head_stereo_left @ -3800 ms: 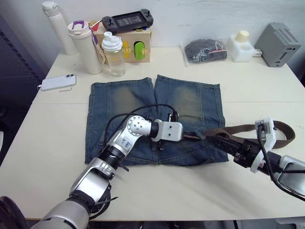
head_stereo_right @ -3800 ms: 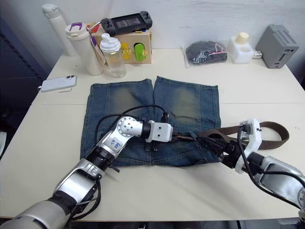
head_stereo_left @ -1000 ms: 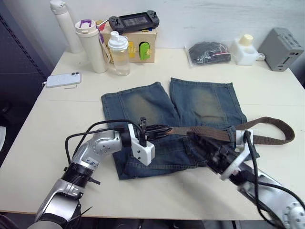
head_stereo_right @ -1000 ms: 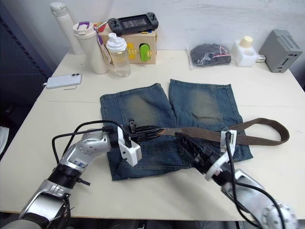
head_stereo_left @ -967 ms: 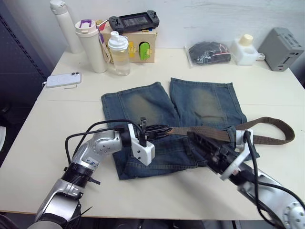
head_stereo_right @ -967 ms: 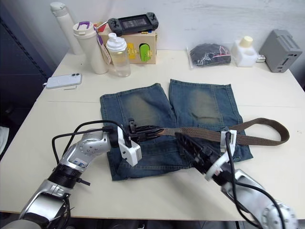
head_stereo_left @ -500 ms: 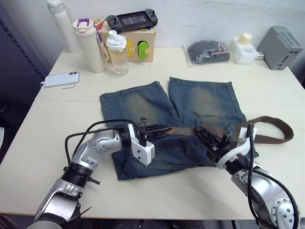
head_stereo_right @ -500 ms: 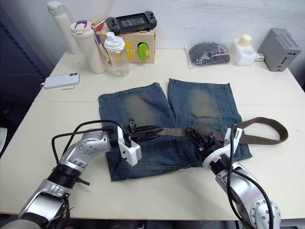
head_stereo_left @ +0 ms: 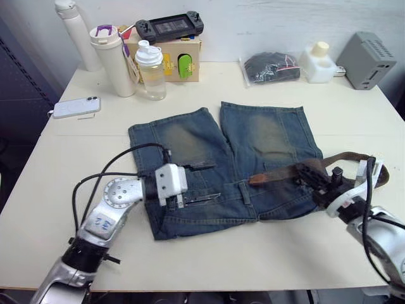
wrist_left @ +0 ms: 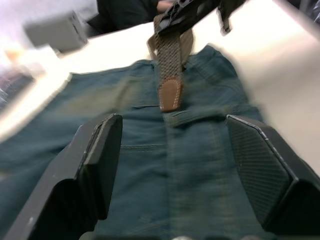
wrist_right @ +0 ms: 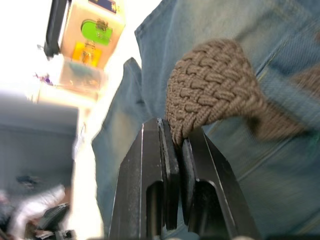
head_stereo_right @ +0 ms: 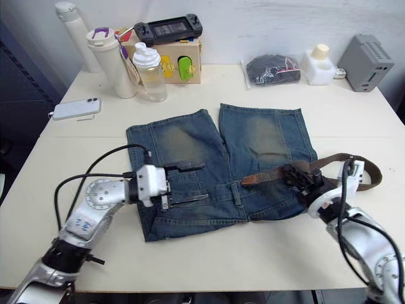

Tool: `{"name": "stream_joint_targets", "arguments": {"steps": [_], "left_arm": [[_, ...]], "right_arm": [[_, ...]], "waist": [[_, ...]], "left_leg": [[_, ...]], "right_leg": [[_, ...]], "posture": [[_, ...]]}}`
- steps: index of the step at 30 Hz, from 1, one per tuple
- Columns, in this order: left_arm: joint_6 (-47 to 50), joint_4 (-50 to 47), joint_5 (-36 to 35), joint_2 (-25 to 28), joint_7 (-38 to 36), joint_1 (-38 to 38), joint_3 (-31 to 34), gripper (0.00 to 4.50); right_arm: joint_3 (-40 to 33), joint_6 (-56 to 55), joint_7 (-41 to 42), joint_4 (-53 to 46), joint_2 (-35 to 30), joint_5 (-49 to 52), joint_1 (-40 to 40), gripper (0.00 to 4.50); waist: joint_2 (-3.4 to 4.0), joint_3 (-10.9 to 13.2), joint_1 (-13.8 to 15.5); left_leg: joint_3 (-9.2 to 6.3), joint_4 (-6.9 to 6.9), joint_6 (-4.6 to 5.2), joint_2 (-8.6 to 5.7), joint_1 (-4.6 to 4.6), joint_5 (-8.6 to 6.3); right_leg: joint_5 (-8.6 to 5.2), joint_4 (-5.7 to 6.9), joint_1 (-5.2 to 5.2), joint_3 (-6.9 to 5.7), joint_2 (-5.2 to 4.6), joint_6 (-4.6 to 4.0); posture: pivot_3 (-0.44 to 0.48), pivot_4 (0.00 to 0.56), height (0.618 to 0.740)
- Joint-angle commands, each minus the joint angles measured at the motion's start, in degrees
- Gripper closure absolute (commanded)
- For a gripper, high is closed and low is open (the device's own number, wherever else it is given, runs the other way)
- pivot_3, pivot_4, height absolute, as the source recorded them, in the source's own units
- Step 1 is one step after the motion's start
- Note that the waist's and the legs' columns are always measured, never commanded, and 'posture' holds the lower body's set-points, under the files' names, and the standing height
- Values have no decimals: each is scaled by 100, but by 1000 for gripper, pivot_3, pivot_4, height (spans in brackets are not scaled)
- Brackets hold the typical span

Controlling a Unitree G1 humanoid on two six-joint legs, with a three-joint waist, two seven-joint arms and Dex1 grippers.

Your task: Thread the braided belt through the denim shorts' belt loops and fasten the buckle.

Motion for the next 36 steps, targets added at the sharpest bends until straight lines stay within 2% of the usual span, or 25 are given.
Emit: {"name": "stream_joint_targets", "arguments": {"steps": [1,4,8,21,27,30,33,36], "left_arm": [[681,-582,-632,387,-461,402,261,830],[1001,-778,-853,443,-489,584,435,830],[1152,-814,-742,371,-403,602,493,830],[1312,-888,-623,209,-323,657,632,830],[1184,-806,-421,91,-307,590,585,830],[619,-586,183,-73,-290,410,371,830],[-923,18,1454,-196,-295,194,-69,830],[-1738,571,2038,-485,-82,-101,-232,830]], "right_arm": [[-278,644,651,307,-430,105,-76,4500],[-265,890,914,550,-629,105,-89,4500],[5,1027,1072,485,-691,-187,-2,4500],[607,742,1251,-40,-115,-1024,-222,4500],[807,699,1288,-281,-22,-1095,-355,4500],[1175,686,1069,-466,181,-1070,-420,4500],[1516,606,727,-450,470,-1090,-382,4500],[1658,519,463,-317,659,-1146,-279,4500]], "waist": [[25,-11,-1],[32,-8,38],[33,-8,60],[37,-8,19],[37,-8,31],[37,-8,27],[38,-9,30],[37,-8,52]], "left_leg": [[1,-2,3,0,2,-2],[0,-3,7,0,5,-4],[-19,8,9,-5,13,-4],[-20,-1,9,-5,18,-6],[-22,0,9,-8,17,-6],[-22,-1,9,-6,18,-6],[-21,-2,7,-7,19,-5],[-18,-4,7,-12,16,-5]], "right_leg": [[0,-2,2,0,0,-1],[-2,-9,10,-1,0,-3],[0,-50,39,-4,-1,-1],[0,-55,41,-6,3,-1],[0,-56,41,-5,0,-1],[0,-55,41,-6,3,-1],[0,-54,39,-6,6,-1],[0,-51,36,-5,5,0]], "posture": [[0,150,690],[0,150,690],[0,150,690],[0,150,690],[0,150,690],[0,150,690],[0,150,690],[0,150,690]]}}
